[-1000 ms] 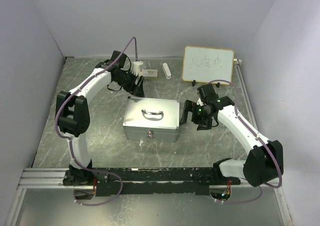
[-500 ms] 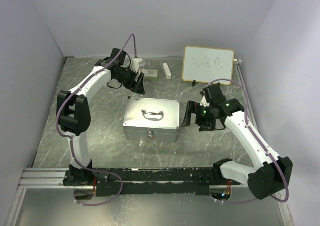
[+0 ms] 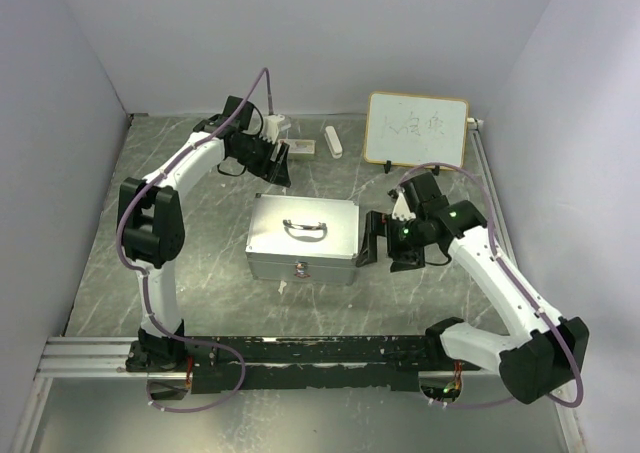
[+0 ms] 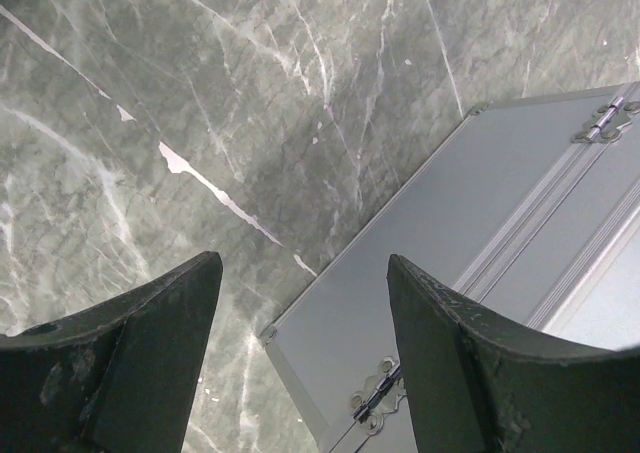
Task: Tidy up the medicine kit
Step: Move the medicine box to the center of the board.
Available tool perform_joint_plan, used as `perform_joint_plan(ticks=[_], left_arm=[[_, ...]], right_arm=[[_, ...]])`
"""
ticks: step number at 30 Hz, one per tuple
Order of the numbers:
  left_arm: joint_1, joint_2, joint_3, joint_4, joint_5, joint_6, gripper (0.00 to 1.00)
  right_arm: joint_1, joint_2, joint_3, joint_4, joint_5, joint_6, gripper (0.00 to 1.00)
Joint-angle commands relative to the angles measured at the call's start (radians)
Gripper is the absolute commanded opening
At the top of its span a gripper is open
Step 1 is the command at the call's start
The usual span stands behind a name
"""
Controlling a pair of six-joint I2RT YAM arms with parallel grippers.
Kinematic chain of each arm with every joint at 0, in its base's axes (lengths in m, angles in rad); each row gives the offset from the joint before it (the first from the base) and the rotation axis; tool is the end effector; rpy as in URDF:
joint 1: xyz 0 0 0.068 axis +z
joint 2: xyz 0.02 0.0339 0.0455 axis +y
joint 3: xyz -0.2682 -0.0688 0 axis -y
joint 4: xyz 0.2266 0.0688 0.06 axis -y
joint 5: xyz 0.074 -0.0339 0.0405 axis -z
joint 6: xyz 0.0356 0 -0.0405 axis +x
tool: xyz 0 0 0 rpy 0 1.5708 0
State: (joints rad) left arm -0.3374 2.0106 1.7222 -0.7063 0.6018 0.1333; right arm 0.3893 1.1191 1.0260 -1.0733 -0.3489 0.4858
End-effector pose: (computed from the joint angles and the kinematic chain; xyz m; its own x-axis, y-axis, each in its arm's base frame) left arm 0.3942 -0.1596 0.2626 -0.7094 0.3650 -0.6030 0.6641 0.6329 -0.3981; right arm 0.1586 0.0782 0.2947 -0.9768 0.0736 -0.2012 -0.0283 0.8866 0.4616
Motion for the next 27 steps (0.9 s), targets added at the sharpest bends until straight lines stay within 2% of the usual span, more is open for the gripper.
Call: perform_joint_plan(ticks=[1, 7, 16, 27], left_arm=[[0.003, 0.014, 0.013, 0.014, -0.013, -0.002, 0.78], [0.005, 0.015, 0.014, 0.015, -0.015, -0.005, 0.78], [0.014, -0.025, -0.04, 0.006, -0.009, 0.005, 0.78], [0.044, -0.081, -0.103, -0.032, 0.001, 0.031, 0.78]], right_arm=[[0.065, 0.002, -0.019, 0.04, -0.074, 0.009, 1.0], [0.168, 0.063, -0.02, 0.054, -0.042, 0.026, 1.0], [0.168, 0.063, -0.059, 0.097, 0.155, 0.089, 1.0], [0.161, 0.142, -0.047, 0.236, 0.248, 0.127, 1.0]])
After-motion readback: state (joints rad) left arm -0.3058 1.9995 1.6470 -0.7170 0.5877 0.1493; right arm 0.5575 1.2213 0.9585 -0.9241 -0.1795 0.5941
